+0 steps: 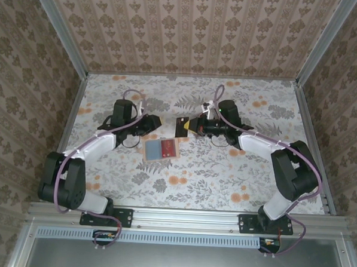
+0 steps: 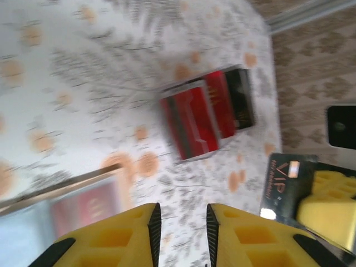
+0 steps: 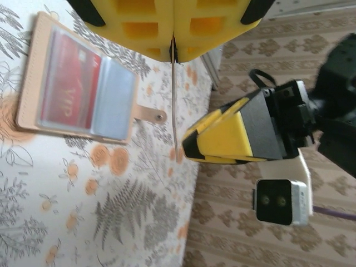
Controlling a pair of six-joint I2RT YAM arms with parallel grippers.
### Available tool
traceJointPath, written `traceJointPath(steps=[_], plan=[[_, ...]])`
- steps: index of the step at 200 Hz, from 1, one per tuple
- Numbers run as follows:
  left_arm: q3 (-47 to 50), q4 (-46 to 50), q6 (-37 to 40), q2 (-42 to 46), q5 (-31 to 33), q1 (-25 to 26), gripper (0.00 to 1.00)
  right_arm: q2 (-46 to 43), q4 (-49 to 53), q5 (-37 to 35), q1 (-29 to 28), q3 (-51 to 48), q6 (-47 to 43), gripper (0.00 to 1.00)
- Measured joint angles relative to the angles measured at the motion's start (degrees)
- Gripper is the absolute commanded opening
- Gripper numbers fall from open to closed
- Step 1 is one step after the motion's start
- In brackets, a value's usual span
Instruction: Put the credit cards into the card holder
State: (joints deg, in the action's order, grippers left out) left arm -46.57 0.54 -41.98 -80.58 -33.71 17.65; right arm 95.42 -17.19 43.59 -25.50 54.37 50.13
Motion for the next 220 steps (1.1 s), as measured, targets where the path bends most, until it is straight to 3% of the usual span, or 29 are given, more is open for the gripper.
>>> traceJointPath(steps=[76,141,183,220], plan=[[2.2,18.3,11.1,4.8,14.2,-1.3,0.31,12.7,10.5,-3.6,-9.2,7.6,-7.9,0.00],[2.4,21.0,13.6,-2.6,17.1,-1.3,0.28,17.6,12.9,-4.5,-9.4,11.6,-8.2,0.00],[2.4,21.0,14.7,-4.5,17.7,-1.3,0.14,19.9,12.7,-4.4,-9.6,12.6,-7.6,0.00],[3.2,20.9,14.8,-5.4,18.0,-1.3,0.09,21.6,12.7,-4.4,-9.9,14.0,-6.7,0.00]])
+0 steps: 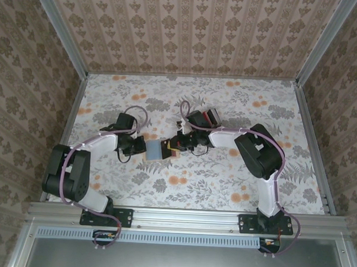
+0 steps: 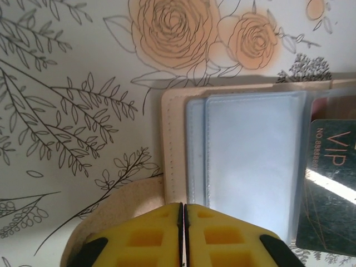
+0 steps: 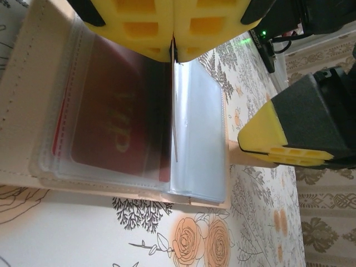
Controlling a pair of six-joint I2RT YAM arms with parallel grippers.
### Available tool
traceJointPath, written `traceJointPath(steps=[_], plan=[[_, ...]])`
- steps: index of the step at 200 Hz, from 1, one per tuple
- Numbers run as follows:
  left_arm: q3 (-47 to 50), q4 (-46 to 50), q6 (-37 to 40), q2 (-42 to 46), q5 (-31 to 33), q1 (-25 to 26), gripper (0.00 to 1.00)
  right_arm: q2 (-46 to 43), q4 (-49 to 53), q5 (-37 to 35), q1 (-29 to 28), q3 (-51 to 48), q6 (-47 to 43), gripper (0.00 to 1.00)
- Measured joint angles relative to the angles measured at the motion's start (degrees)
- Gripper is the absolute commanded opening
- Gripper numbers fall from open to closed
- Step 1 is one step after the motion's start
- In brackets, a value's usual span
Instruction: Put the credit cards into the card holder
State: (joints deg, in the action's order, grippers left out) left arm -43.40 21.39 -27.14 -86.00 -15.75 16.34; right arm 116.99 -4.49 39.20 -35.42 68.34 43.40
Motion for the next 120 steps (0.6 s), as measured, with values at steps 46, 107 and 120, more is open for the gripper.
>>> traceJointPath(steps=[46,107,120], plan=[[2.1,-1.9,-0.3,-0.6,-0.5,0.0,0.05,0.3,0.0,0.2,-0.1,1.5,0.3,0.00],[2.5,-4.2,-0.7,-1.2,-1.8,-0.3,0.01,1.7,0.0,0.2,-0.1,1.9,0.3,0.00],[2.5,-4.2,-0.7,-1.2,-1.8,-0.3,0.01,2.3,0.0,0.2,-0.1,2.1,0.3,0.00]])
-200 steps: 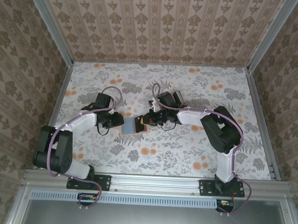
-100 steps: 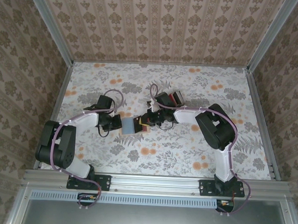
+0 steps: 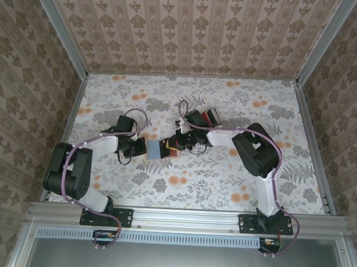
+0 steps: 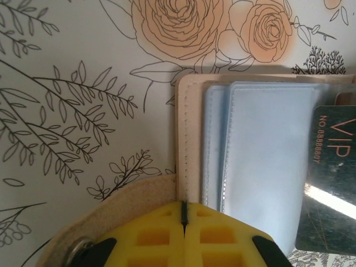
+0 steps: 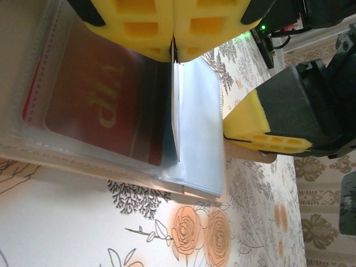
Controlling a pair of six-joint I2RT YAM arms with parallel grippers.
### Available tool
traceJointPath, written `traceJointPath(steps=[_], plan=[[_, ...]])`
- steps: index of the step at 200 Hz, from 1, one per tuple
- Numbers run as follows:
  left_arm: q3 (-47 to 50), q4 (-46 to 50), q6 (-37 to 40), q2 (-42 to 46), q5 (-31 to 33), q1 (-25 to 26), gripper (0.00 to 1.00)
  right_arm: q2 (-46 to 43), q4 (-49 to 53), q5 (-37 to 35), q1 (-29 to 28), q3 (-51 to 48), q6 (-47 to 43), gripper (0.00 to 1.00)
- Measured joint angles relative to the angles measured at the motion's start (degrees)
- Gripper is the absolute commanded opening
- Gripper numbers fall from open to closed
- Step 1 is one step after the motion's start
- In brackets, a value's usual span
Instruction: Put the credit cards into the card holder
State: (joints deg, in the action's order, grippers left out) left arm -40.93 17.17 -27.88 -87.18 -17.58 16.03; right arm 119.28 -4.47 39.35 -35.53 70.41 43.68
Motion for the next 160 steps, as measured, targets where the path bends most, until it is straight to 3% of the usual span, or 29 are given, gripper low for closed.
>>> traceJointPath(steps=[160], plan=[[1.2,-2.2,-1.0,0.2,-0.8,-0.1,0.00,1.4,-1.4,0.0,0.0,1.5,2.6,0.01]])
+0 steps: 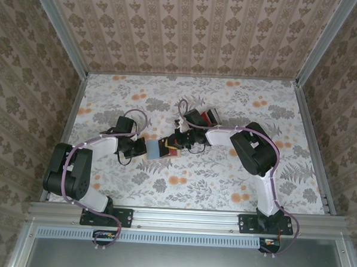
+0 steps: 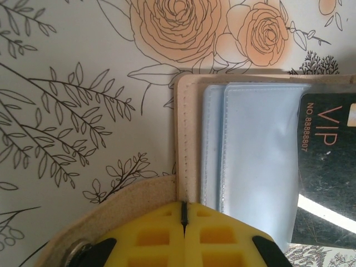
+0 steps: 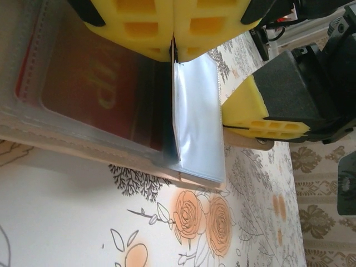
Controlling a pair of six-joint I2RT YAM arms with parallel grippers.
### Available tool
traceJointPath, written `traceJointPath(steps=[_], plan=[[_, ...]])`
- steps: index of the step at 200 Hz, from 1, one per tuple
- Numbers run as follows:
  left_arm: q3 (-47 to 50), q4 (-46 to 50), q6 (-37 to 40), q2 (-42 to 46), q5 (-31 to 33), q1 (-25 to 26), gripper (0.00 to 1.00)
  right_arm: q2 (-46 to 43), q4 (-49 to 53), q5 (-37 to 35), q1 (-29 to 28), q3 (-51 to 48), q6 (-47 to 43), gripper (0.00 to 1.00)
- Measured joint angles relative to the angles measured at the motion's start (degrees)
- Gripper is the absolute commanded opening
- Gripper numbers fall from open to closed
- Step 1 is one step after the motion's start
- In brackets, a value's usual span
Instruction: Put the credit cards into the card holder
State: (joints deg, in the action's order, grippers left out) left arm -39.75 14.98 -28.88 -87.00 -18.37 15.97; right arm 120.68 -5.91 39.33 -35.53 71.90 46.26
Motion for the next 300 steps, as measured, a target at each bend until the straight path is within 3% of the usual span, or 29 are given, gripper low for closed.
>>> traceJointPath(steps=[124,300], plan=[[0.9,-1.1,-1.2,0.7,0.1,0.0,0.00,-0.7,-13.4,-2.8,0.2,-7.9,8.1,0.01],[3.3,-4.4,-3.9,2.0,0.1,0.0,0.00,-2.5,-20.1,-8.8,-3.2,-12.0,13.4,0.01]])
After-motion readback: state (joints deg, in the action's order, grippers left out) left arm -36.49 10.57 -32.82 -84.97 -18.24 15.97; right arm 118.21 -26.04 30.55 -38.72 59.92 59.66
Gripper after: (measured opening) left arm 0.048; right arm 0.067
